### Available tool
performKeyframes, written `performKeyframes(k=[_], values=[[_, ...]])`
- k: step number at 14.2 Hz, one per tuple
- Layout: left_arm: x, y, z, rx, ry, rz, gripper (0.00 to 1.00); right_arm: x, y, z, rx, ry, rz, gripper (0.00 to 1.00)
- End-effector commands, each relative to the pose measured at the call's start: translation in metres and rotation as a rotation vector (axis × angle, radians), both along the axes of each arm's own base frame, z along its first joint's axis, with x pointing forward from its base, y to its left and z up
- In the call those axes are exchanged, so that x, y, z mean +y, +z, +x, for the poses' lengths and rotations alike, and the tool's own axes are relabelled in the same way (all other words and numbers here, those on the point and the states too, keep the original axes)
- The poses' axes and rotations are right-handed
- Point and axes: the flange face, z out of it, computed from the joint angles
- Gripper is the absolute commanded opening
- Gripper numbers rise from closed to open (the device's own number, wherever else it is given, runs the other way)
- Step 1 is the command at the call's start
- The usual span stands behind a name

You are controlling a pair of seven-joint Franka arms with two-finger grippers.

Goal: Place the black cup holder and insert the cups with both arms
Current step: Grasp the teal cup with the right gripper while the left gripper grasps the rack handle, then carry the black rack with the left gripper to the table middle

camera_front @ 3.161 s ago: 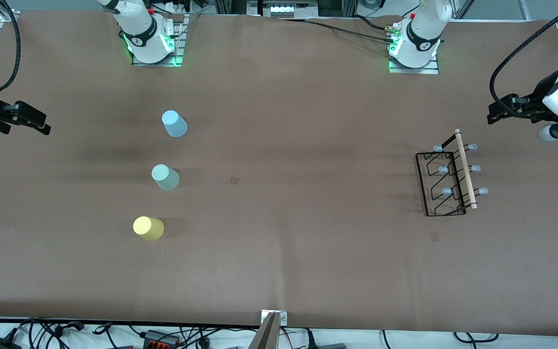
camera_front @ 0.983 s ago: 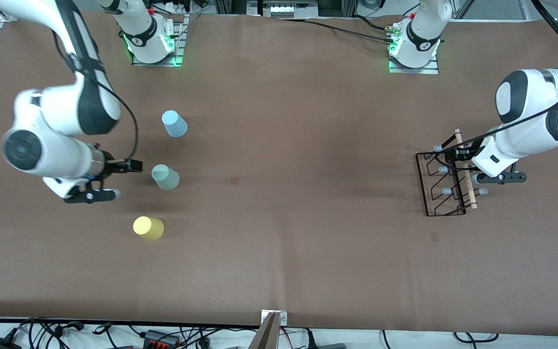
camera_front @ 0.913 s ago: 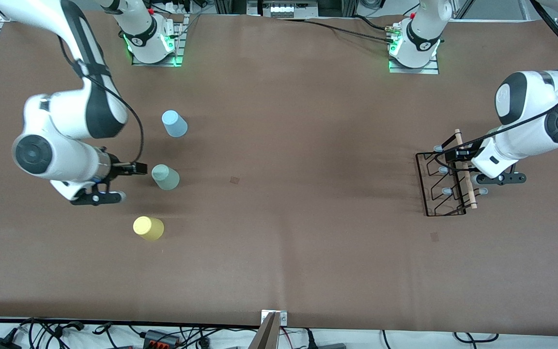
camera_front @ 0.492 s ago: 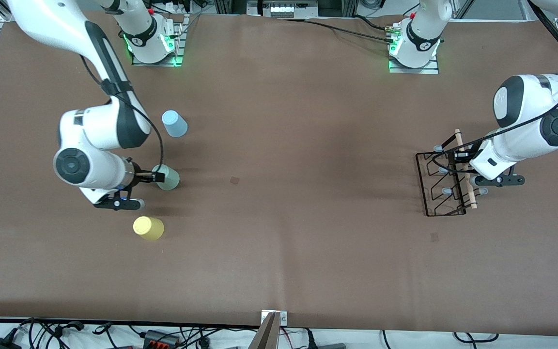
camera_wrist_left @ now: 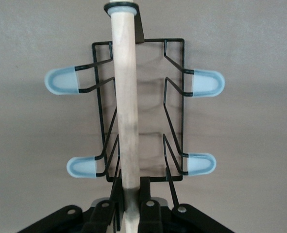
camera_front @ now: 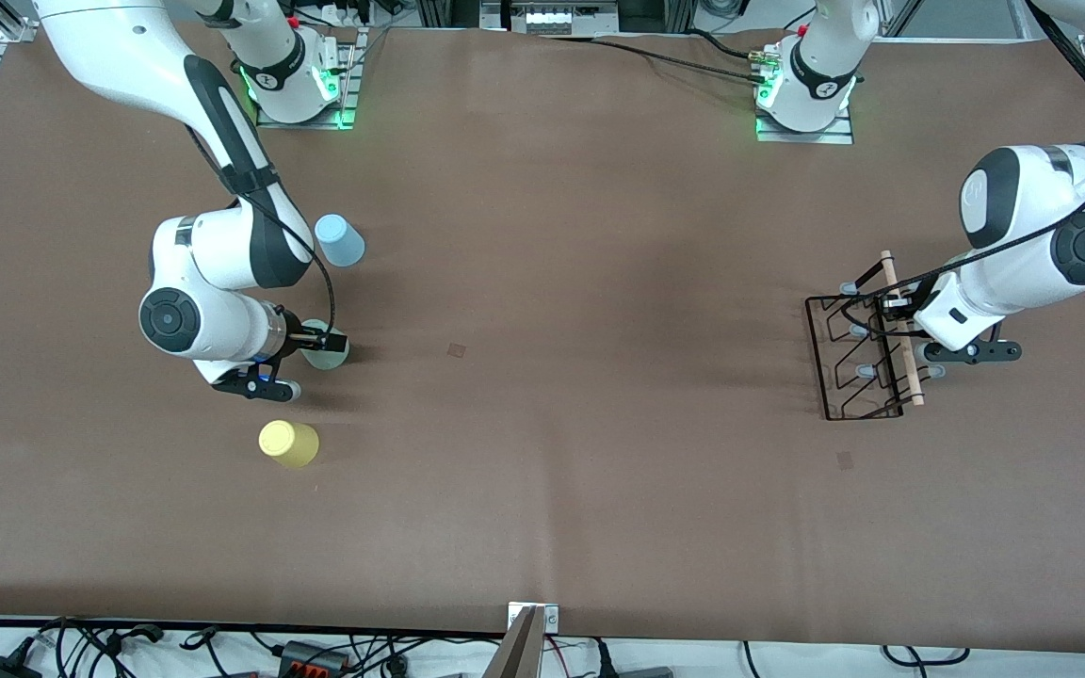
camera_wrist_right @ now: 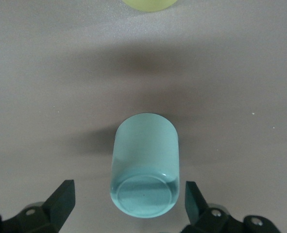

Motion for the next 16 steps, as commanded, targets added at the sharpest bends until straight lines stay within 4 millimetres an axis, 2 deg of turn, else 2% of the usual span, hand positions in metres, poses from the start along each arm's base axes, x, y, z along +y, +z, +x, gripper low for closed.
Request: performKeyframes(k=[1, 2, 4, 6, 7, 10, 11, 12, 14, 15, 16], values=[[-0.03, 0.051, 0.016, 0.071, -0.073, 0.02, 0.01, 0.0, -0.01, -0.006, 0.013, -0.021, 0.007, 1.0], [-0.058, 0.078, 0.026, 0.087, -0.108, 0.019, 0.01, -0.001, -0.012, -0.007, 0.018, -0.018, 0.004, 1.0], [-0.107, 0.12, 0.041, 0.072, -0.18, 0.015, 0.01, -0.004, -0.015, -0.008, 0.022, -0.019, -0.001, 1.0], [-0.159, 0.148, 0.046, 0.024, -0.238, 0.0, 0.01, -0.007, -0.017, -0.008, 0.025, -0.022, -0.002, 1.0], [-0.181, 0.154, 0.044, 0.01, -0.242, -0.001, 0.01, -0.007, -0.019, -0.008, 0.027, -0.022, -0.003, 1.0], [-0.284, 0.146, 0.022, -0.003, -0.23, 0.019, 0.01, -0.009, -0.027, -0.009, 0.04, -0.025, -0.007, 1.0], [-0.318, 0.139, 0.02, -0.008, -0.204, 0.023, 0.01, -0.01, -0.027, -0.009, 0.04, -0.026, -0.008, 0.99], [-0.345, 0.134, 0.02, -0.016, -0.182, 0.021, 0.01, -0.011, -0.028, -0.009, 0.043, -0.026, -0.008, 0.86], [-0.389, 0.12, 0.028, -0.036, -0.16, 0.002, 0.01, -0.011, -0.022, -0.006, 0.039, -0.028, -0.007, 0.51], [-0.408, 0.112, 0.031, -0.054, -0.164, -0.013, 0.01, -0.012, -0.016, -0.003, 0.027, -0.029, -0.004, 0.4], [-0.425, 0.102, 0.031, -0.074, -0.166, -0.032, 0.01, -0.012, -0.007, 0.002, 0.012, -0.024, 0.001, 0.34]])
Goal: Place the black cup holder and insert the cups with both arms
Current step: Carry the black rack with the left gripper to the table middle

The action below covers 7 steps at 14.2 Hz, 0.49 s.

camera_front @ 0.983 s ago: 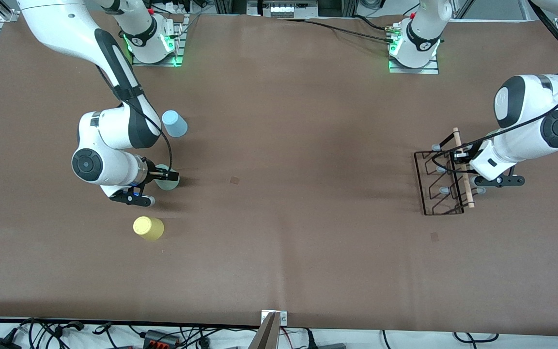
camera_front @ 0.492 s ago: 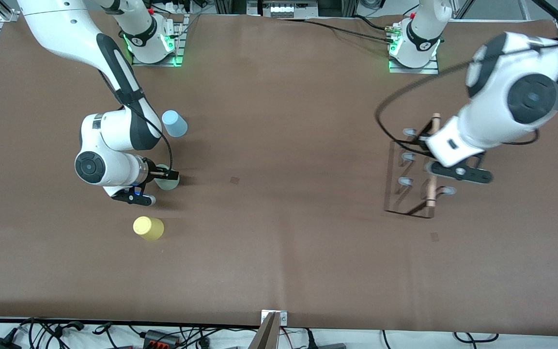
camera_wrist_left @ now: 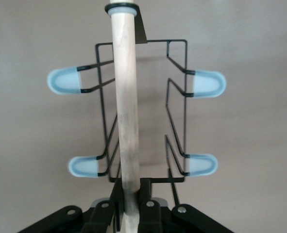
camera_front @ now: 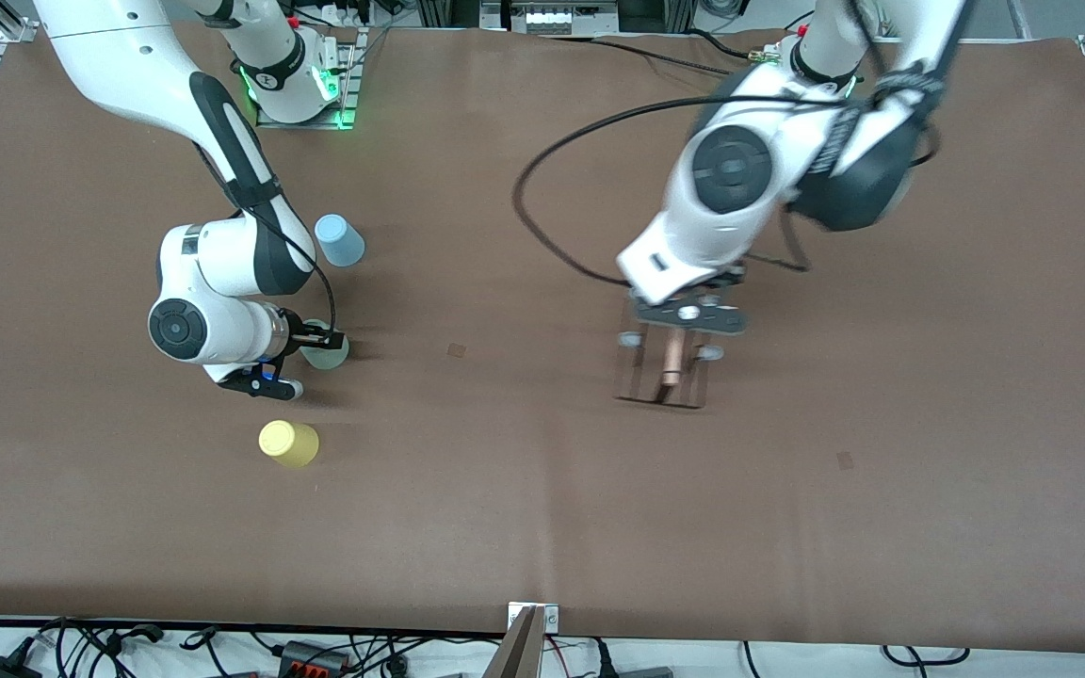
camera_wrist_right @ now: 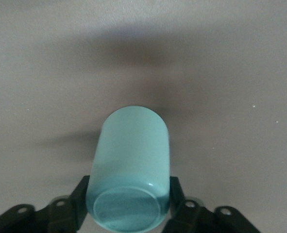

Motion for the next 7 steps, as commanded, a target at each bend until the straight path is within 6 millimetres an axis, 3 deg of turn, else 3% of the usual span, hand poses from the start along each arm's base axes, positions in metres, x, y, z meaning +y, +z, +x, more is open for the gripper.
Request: performKeyframes(k=[1, 5, 7], values=[[-0.039, -0.016, 0.022, -0.067, 0.048, -0.061, 0.01, 0.001, 0.028, 0.011, -0.024, -0.004, 0.016, 0.29], [-0.106, -0.064, 0.002, -0.12, 0.085, -0.126, 0.01, 0.001, 0.12, 0.046, 0.005, 0.011, 0.038, 0.29], [-0.115, -0.072, -0.001, -0.132, 0.111, -0.141, 0.01, 0.002, 0.144, 0.054, -0.011, 0.016, 0.047, 0.29]])
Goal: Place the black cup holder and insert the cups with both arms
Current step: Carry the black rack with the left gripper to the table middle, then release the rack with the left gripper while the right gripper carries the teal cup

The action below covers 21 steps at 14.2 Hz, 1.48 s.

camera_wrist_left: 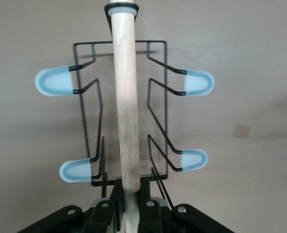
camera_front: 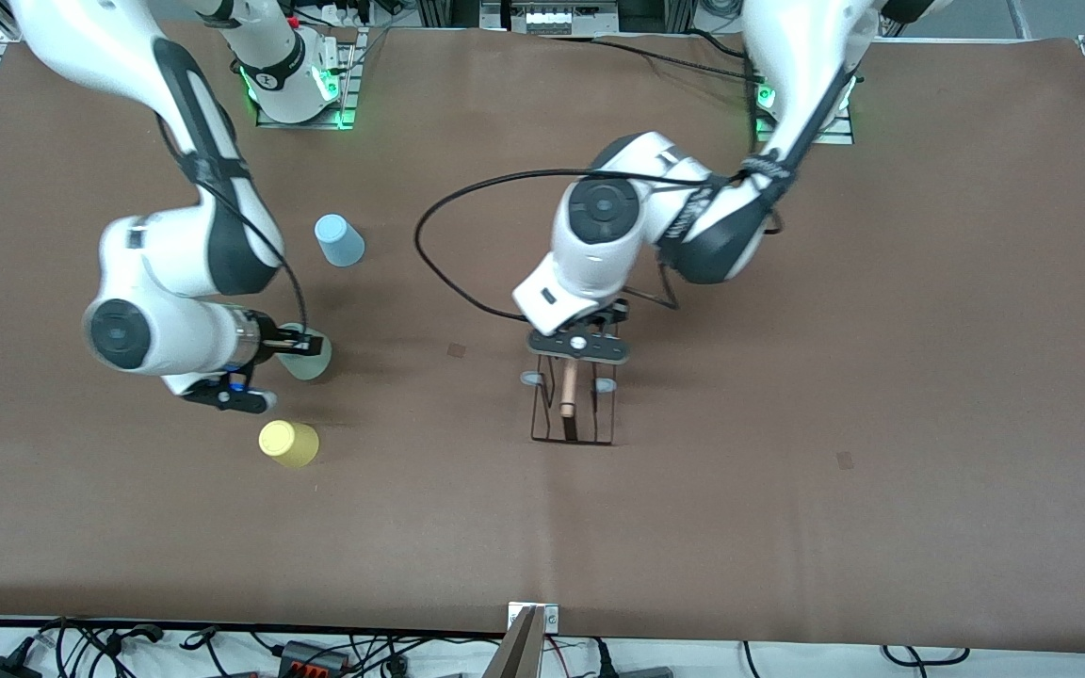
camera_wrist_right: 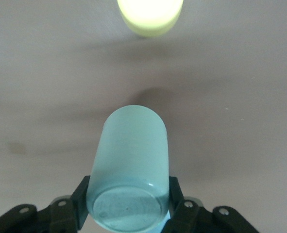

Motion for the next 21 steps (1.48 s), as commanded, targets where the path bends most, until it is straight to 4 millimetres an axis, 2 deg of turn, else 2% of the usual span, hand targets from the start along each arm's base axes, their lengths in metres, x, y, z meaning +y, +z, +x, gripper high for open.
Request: performKeyframes(k=[1, 3, 7, 9, 12, 13, 14, 15, 17, 18, 19, 21], values=[[-0.016, 0.009, 0.001, -0.026, 0.035, -0.023, 0.01, -0.002, 0.024, 0.01, -0.003, 0.0, 0.018, 0.29], [-0.018, 0.004, -0.001, -0.017, 0.061, -0.018, 0.01, -0.005, 0.018, 0.01, 0.008, -0.004, 0.015, 0.29], [-0.027, -0.034, -0.009, 0.026, 0.097, 0.013, 0.02, -0.003, 0.018, 0.01, 0.008, -0.008, 0.013, 0.3], [-0.027, -0.036, -0.008, 0.026, 0.089, 0.017, 0.08, -0.001, 0.019, 0.009, 0.008, -0.001, 0.014, 0.3], [-0.027, -0.024, -0.009, 0.015, 0.086, 0.014, 0.36, 0.002, 0.016, 0.007, 0.018, 0.005, 0.012, 0.3], [-0.028, -0.015, -0.011, 0.009, 0.083, 0.007, 0.51, 0.002, 0.017, 0.007, 0.026, 0.009, 0.014, 0.3], [-0.027, -0.008, -0.01, -0.002, 0.082, 0.005, 0.93, 0.002, 0.018, 0.006, 0.026, 0.004, 0.013, 0.3], [-0.025, 0.005, -0.009, -0.019, 0.074, 0.002, 1.0, 0.003, 0.019, 0.007, 0.025, 0.006, 0.013, 0.3], [-0.008, 0.047, -0.004, -0.049, 0.064, 0.002, 1.0, 0.012, 0.024, 0.005, 0.019, 0.016, 0.022, 0.3], [0.013, 0.057, 0.004, -0.021, 0.09, 0.026, 1.0, 0.021, 0.026, 0.004, 0.018, 0.026, 0.032, 0.3], [0.035, 0.075, 0.013, -0.013, 0.117, 0.039, 1.0, 0.031, 0.026, 0.001, 0.019, 0.039, 0.034, 0.3], [0.096, 0.114, 0.039, -0.032, 0.203, 0.036, 1.0, 0.064, 0.028, -0.007, 0.02, 0.036, 0.02, 0.3]])
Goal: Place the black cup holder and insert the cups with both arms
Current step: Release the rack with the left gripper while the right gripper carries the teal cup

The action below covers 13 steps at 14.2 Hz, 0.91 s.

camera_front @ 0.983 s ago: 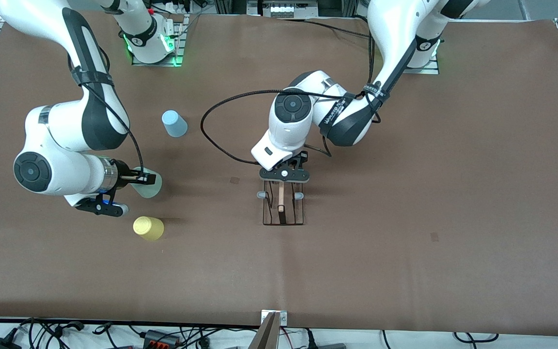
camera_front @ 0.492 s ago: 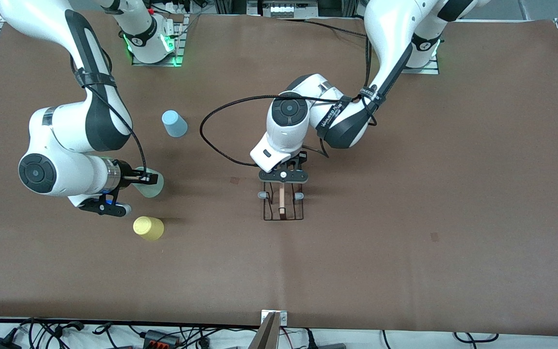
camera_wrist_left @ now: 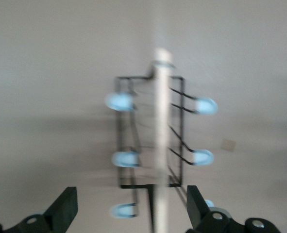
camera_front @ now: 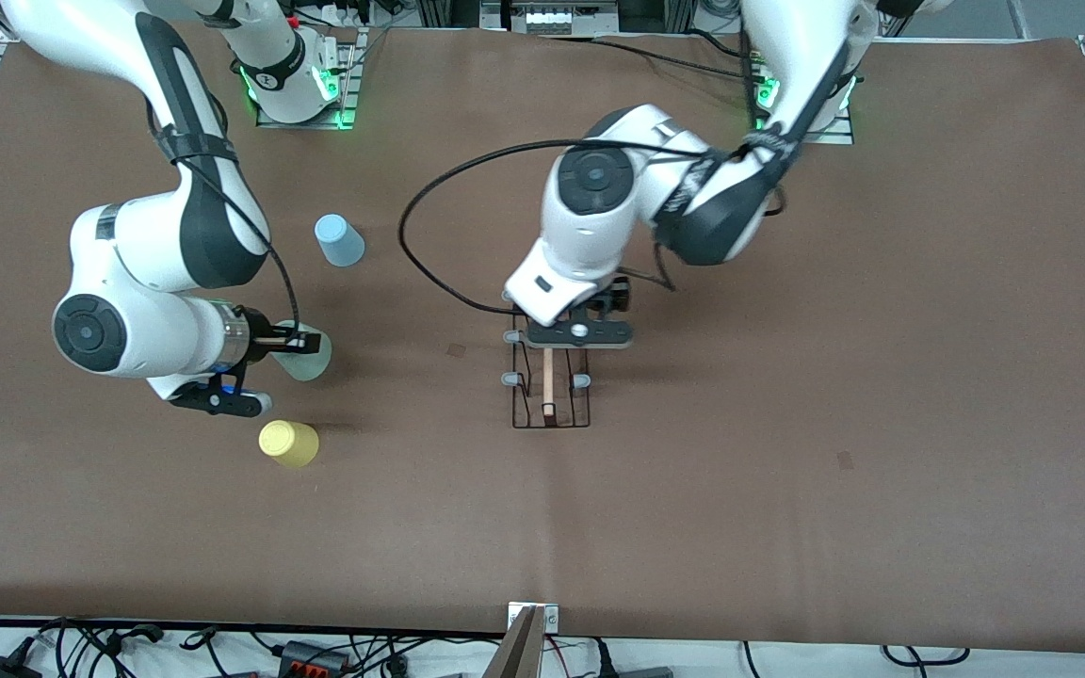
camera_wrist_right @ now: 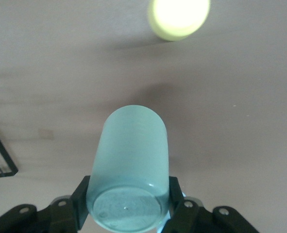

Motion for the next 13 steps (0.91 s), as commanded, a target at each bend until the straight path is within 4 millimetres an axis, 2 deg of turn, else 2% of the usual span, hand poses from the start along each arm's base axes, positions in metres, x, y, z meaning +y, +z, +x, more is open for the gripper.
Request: performKeyframes(k=[1, 3, 5, 7, 8, 9, 10, 11, 13], values=[[0.081, 0.047, 0.023, 0.002, 0.075, 0.04, 1.0, 0.061, 0.013, -0.017, -0.003, 0.002, -0.011, 0.3], [0.137, 0.063, 0.039, 0.04, 0.139, 0.069, 1.0, 0.118, 0.035, -0.029, -0.035, 0.001, -0.005, 0.3], [0.187, 0.084, 0.046, 0.055, 0.061, 0.083, 1.0, 0.165, 0.041, -0.045, -0.026, -0.041, 0.031, 0.3], [0.251, 0.093, 0.053, 0.113, 0.023, 0.103, 1.0, 0.193, 0.041, -0.061, 0.002, -0.046, 0.069, 0.3], [0.275, 0.095, 0.056, 0.129, 0.019, 0.099, 1.0, 0.201, 0.041, -0.065, 0.014, -0.046, 0.085, 0.3], [0.298, 0.101, 0.058, 0.134, -0.001, 0.097, 1.0, 0.208, 0.036, -0.068, 0.03, -0.051, 0.094, 0.3], [0.309, 0.106, 0.055, 0.146, -0.031, 0.101, 1.0, 0.219, 0.035, -0.075, 0.043, -0.052, 0.105, 0.3], [0.324, 0.116, 0.051, 0.153, -0.064, 0.103, 1.0, 0.231, 0.03, -0.082, 0.055, -0.053, 0.105, 0.3], [0.383, 0.145, 0.045, 0.117, -0.084, 0.118, 1.0, 0.247, 0.022, -0.087, 0.043, -0.069, 0.1, 0.3]])
